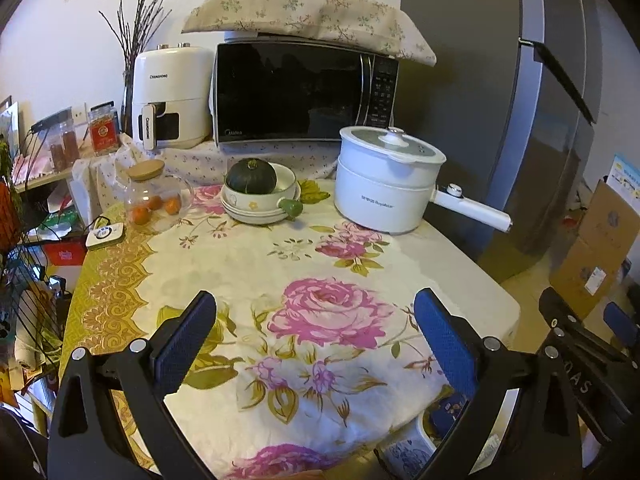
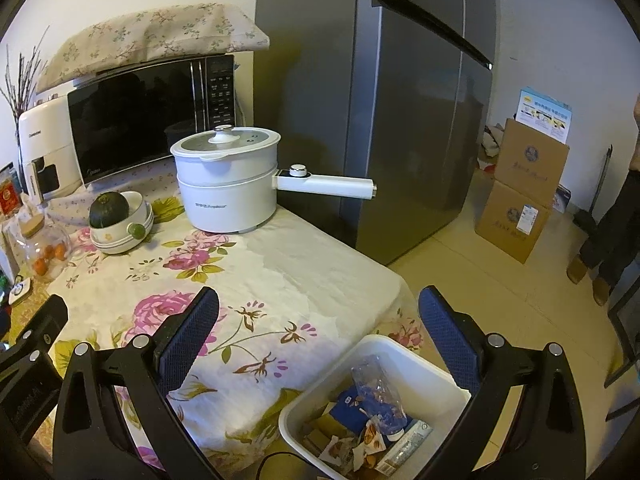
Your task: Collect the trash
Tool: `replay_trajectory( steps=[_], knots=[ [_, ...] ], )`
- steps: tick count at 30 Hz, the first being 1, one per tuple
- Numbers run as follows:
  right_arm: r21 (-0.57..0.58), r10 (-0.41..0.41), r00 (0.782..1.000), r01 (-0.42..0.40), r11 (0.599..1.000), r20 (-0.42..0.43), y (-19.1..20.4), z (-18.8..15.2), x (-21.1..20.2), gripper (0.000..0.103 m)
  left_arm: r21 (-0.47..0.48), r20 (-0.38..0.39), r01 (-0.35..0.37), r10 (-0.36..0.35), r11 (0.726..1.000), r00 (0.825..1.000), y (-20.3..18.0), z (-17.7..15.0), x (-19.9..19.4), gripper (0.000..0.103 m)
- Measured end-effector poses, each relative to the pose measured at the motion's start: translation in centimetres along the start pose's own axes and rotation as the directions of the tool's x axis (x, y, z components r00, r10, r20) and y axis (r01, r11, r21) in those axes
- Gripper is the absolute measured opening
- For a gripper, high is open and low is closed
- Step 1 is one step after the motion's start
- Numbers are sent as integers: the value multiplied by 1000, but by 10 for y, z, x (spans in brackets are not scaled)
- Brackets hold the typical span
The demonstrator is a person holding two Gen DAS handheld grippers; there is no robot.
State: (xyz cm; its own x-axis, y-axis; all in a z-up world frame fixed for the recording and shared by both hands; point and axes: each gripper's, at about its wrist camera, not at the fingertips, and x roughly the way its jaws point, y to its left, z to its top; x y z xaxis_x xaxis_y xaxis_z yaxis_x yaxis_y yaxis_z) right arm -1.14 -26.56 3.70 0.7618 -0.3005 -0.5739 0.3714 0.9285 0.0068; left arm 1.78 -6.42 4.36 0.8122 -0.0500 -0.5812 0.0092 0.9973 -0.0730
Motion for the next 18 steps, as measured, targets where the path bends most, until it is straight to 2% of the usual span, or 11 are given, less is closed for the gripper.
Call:
replay_trajectory(
  steps=[7, 18],
  knots=[
    [30, 22, 1000, -22, 999, -16, -10, -6, -13, 96, 31, -10, -18, 18, 999, 1000, -7, -8, -20, 96],
    [32, 28, 999, -27, 999, -47, -19, -19, -23, 96, 27, -23, -19, 20, 999, 1000, -6, -13, -39, 96]
  ],
)
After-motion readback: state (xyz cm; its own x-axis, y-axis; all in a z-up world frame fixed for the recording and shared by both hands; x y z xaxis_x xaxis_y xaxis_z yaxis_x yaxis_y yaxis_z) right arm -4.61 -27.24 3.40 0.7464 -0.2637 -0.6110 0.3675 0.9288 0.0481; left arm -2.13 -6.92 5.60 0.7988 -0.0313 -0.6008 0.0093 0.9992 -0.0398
